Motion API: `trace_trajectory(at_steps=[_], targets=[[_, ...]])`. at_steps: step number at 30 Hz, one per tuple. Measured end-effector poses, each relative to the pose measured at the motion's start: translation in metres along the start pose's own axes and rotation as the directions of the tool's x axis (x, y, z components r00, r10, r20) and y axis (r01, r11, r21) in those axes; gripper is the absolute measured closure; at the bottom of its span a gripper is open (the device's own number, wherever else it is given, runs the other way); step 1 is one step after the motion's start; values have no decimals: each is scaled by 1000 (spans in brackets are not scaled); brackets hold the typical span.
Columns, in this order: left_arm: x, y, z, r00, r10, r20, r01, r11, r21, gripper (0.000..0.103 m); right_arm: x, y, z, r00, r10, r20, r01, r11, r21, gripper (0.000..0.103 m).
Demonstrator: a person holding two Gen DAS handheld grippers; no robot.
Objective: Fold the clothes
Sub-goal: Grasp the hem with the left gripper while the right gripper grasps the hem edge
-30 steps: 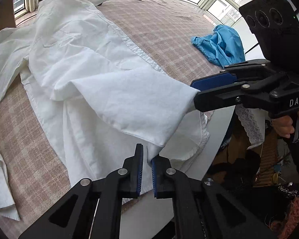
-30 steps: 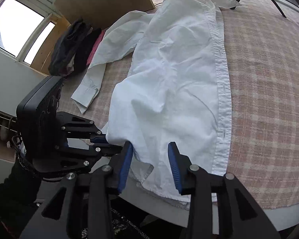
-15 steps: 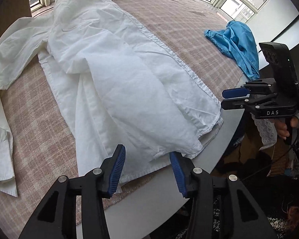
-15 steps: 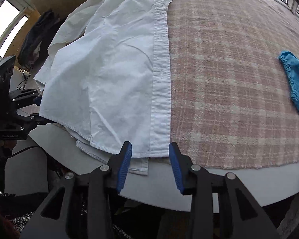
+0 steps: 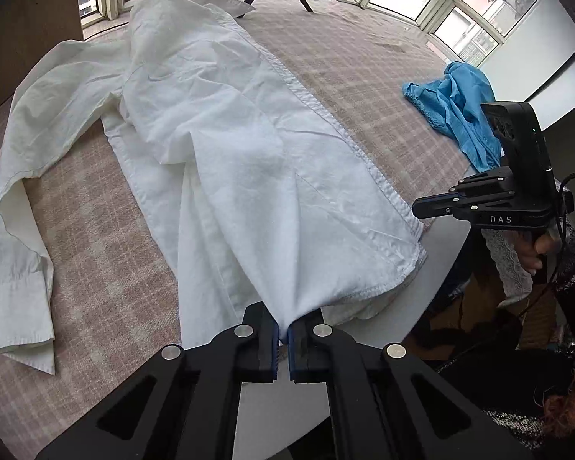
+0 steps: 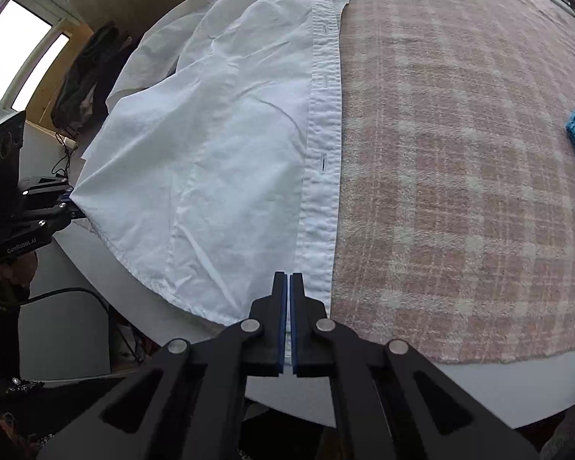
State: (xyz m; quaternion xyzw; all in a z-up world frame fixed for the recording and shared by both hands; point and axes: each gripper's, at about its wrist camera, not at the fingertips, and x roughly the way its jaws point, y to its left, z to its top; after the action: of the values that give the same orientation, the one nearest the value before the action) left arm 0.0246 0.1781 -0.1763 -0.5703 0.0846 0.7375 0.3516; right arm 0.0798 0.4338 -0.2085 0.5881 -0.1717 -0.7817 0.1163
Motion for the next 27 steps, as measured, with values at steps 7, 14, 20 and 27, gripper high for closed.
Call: trace_trajectory(at_steps=[7, 14, 20, 27], targets=[[-32, 10, 7, 997, 63, 37, -63, 998, 6, 101, -39, 7, 5, 996, 49, 81, -48, 999, -14, 102], [-19, 22, 1, 996, 86, -12, -86, 996, -2, 101, 4, 32, -44, 999, 40, -27, -42, 997, -68, 83], [-15, 27, -4, 995, 88, -39, -87, 996, 14, 101, 15, 47, -54, 1000, -23, -12, 22, 993, -114, 63], [-18, 36, -7, 995, 87, -48, -86, 996, 25, 101, 28, 55, -50, 995, -97, 0, 96, 980, -173, 68]])
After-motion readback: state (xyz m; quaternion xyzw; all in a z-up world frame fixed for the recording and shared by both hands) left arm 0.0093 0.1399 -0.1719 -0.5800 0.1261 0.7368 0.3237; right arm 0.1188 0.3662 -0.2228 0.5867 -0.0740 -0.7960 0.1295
